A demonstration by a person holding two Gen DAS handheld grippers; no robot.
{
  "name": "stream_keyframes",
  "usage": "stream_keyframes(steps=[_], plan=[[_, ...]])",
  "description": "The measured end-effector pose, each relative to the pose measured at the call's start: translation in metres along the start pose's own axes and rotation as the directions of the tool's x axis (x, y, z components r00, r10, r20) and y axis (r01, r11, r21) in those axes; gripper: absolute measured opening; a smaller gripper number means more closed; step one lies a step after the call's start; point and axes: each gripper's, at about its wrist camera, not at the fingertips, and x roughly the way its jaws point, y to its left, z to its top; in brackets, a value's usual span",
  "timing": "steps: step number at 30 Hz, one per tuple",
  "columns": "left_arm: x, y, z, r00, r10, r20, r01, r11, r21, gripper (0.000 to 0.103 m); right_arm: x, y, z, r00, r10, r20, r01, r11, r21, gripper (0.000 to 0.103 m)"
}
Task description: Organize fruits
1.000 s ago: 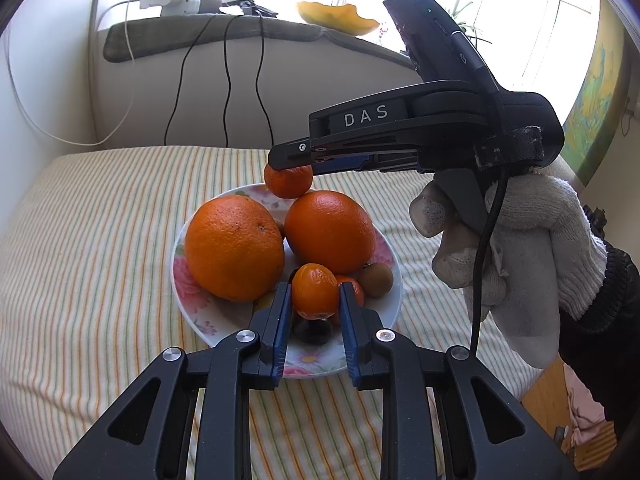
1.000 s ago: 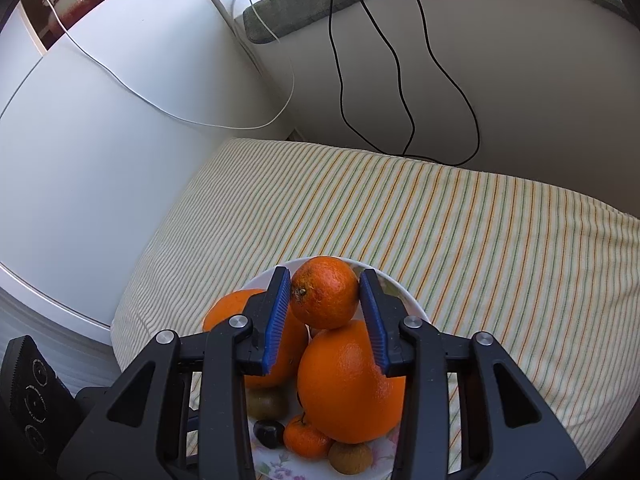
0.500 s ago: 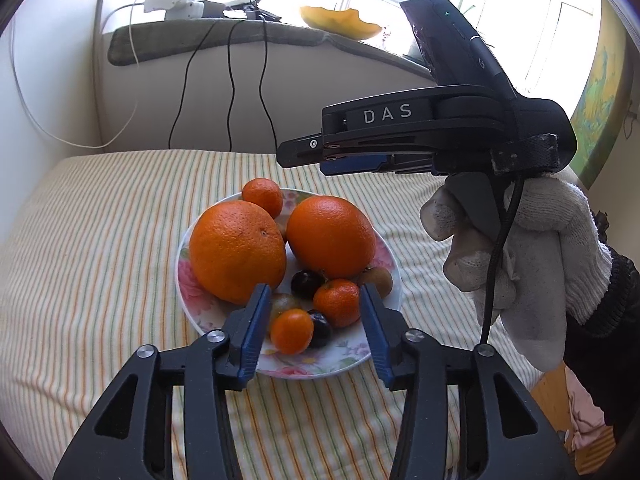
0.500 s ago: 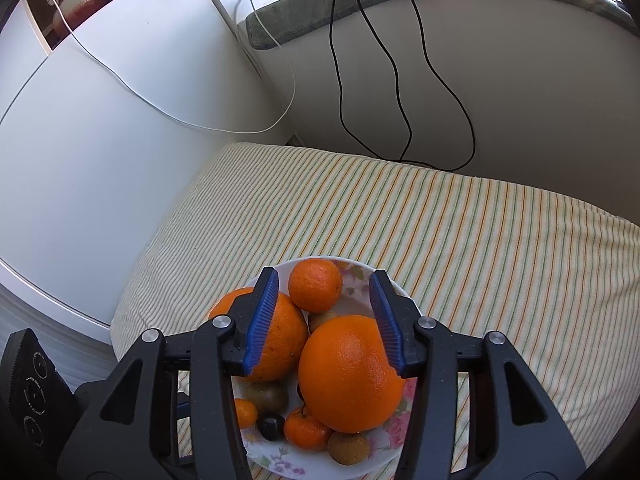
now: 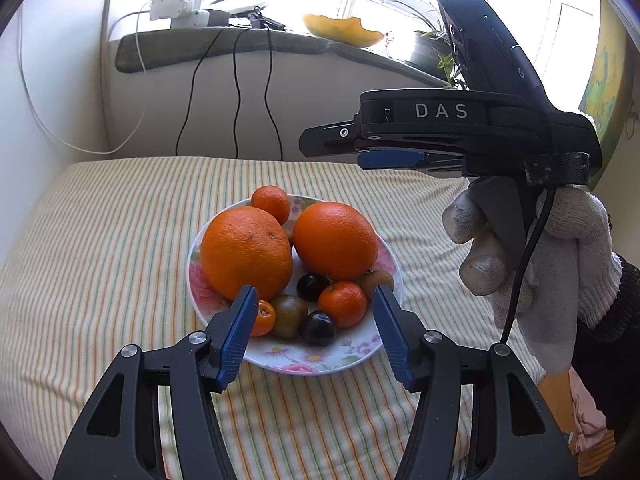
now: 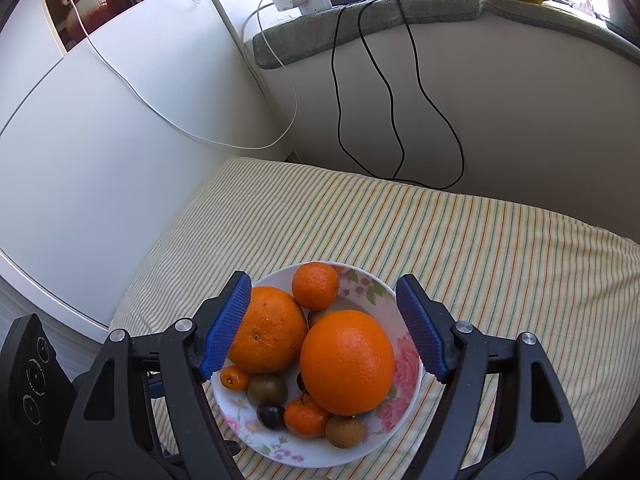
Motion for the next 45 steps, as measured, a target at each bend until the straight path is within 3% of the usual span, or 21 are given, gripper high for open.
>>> stream_keyframes(steps=[19,24,30,32,39,45], plan=[[-0.025,0.013,0.003,0.998,0.047,0.042,-0.047,0.999,0.002,0.060,-0.070,0.009,-0.022,0.988,-0.058,0.142,0.064,0.997,-0.038,0.078],[-0.033,0.020,0.000,0.996,0.072,0.054,-0.072,0.997,-0.005,0.064,-0.092,0.018,-0.040,0.977,-0.092,0.191,0.108,0.992,-0.071,0.090],[-0.042,0.026,-0.002,0.992,0.113,0.063,-0.112,0.994,-0.014,0.064,-0.108,0.029,-0.063,0.965,-0.135,0.225,0.159,0.983,-0.094,0.090],[-0.046,0.026,-0.003,0.988,0.137,0.071,-0.136,0.991,-0.015,0.069,-0.109,0.030,-0.072,0.962,-0.149,0.229,0.174,0.981,-0.090,0.090],[-0.054,0.027,-0.009,0.980,0.177,0.087,-0.177,0.984,-0.014,0.070,-0.117,0.026,-0.101,0.936,-0.234,0.261,0.254,0.966,-0.043,0.090],[-0.056,0.027,-0.011,0.979,0.185,0.086,-0.184,0.983,-0.015,0.071,-0.126,0.022,-0.116,0.924,-0.261,0.279,0.270,0.963,0.006,0.090]])
